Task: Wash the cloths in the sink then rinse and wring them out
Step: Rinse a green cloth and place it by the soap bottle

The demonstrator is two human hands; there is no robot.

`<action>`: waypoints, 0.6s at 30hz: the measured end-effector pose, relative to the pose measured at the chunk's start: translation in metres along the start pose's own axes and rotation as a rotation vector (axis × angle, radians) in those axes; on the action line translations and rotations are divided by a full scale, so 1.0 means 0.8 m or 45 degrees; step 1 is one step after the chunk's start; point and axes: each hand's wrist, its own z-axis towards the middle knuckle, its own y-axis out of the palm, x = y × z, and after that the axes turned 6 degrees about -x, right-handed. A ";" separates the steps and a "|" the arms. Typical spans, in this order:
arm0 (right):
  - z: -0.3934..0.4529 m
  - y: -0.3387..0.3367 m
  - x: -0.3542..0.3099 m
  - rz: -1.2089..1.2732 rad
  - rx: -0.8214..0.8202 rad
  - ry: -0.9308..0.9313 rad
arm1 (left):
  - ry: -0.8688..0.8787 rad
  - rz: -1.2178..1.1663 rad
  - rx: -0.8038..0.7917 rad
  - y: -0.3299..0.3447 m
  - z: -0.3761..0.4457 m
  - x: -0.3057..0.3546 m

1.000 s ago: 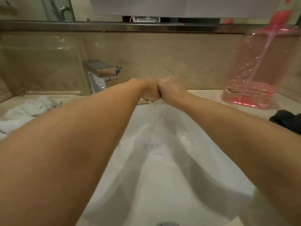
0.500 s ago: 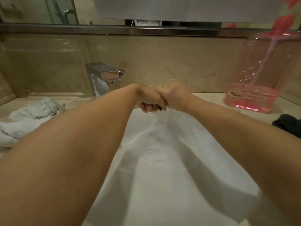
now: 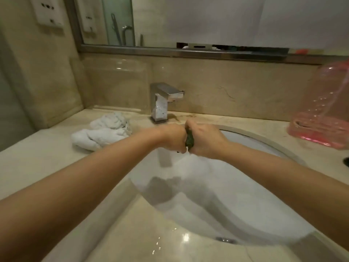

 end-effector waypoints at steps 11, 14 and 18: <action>0.076 -0.038 -0.174 0.825 0.344 -0.274 | -0.331 -0.215 0.737 -0.020 -0.177 -0.168; 0.100 -0.019 -0.201 0.807 0.302 -0.186 | -0.332 -0.395 0.779 -0.007 -0.189 -0.210; 0.109 0.001 -0.204 0.656 -0.063 -0.207 | -0.234 -0.388 0.296 0.046 -0.193 -0.229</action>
